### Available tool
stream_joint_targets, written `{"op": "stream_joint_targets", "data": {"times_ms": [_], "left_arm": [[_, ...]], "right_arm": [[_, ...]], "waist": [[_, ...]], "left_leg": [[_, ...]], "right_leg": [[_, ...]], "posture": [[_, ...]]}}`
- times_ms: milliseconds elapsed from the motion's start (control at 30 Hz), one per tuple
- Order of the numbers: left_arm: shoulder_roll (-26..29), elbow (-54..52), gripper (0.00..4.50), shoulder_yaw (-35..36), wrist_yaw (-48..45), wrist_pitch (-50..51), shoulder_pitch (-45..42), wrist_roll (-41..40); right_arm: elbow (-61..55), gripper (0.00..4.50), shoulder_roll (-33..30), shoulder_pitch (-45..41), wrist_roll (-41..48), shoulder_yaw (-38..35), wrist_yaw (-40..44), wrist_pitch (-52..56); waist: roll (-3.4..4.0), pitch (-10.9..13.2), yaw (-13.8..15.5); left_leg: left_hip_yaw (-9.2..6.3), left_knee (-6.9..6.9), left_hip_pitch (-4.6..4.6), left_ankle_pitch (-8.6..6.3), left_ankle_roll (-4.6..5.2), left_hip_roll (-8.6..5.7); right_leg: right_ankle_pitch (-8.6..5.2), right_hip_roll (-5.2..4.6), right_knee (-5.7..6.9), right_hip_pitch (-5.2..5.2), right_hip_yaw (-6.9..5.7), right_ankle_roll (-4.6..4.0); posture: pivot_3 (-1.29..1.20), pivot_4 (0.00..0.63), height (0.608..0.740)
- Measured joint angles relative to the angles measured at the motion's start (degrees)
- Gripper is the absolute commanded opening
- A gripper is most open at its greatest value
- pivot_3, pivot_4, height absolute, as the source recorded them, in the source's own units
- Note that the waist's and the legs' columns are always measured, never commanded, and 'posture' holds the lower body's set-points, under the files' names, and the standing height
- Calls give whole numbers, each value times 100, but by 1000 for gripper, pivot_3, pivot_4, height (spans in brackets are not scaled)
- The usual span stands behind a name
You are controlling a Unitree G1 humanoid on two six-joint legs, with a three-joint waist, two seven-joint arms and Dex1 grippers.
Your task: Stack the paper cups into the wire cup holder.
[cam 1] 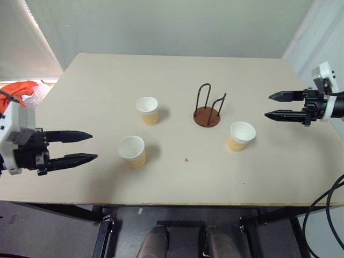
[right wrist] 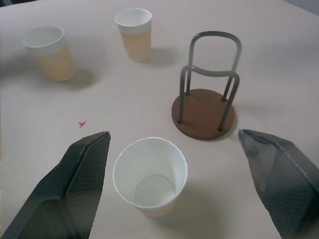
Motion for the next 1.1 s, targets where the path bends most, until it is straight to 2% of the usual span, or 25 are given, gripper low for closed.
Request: {"op": "stream_joint_targets", "data": {"times_ms": [367, 567, 700, 767, 867, 967, 1033, 1100], "left_arm": [[14, 127, 3038, -260, -6, -93, -303, -5], [178, 508, 3038, -1043, -55, -270, -1613, -60], [178, 585, 3038, -1718, -133, -318, -2591, -126], [143, 634, 3038, -2010, -157, -339, -2853, -107], [25, 702, 3038, -2372, -176, -363, -3002, -17], [-8, 709, 3038, -2466, -160, -365, -2999, 1], [-9, 662, 3038, -2462, -120, -354, -2978, -3], [-12, 574, 3038, -2453, -70, -336, -2891, -8]], "right_arm": [[-5, 4366, -30, 76, 3, 0, -49, 13], [-253, 4366, -58, 74, 72, -5, 5, 116], [-1099, 4366, -83, 67, 503, -168, -21, 609], [-1639, 4366, 135, 55, 761, -315, -297, 915], [-2311, 4366, 823, 133, 798, -344, -1317, 1241], [-2669, 4366, 1423, 411, 692, -285, -2386, 1710], [-2756, 4366, 2048, 452, 628, -285, -3387, 2314], [-2820, 4366, 2279, 460, 632, -252, -3849, 2756]], "waist": [[0, 0, 0], [2, 1, 8], [6, 3, 6], [4, 2, -22], [3, 3, -97], [2, 4, -88], [6, 6, -90], [9, 7, -74]], "left_leg": [[2, 9, 1, 2, -3, 9], [3, 28, -4, 1, -3, 9], [5, 37, -10, -2, -4, 9], [6, 40, -6, -5, -3, 10], [5, 50, -4, -5, -2, 19], [3, 63, -11, -8, 5, 22], [4, 73, -15, -11, 9, 22], [5, 77, -29, -11, 9, 19]], "right_leg": [[2, 8, 3, 0, 0, 4], [12, 8, 3, 1, 0, 17], [13, 8, 1, 1, 0, 19], [11, 12, 1, 4, 2, 21], [16, 19, 1, 4, 4, 29], [20, 20, 2, 3, 2, 36], [24, 20, 3, -1, 6, 43], [25, 20, 4, -14, 7, 44]], "posture": [[0, 150, 740], [0, 150, 740], [0, 150, 740], [0, 150, 740], [0, 150, 740], [0, 150, 740], [0, 150, 740], [0, 150, 740]]}}
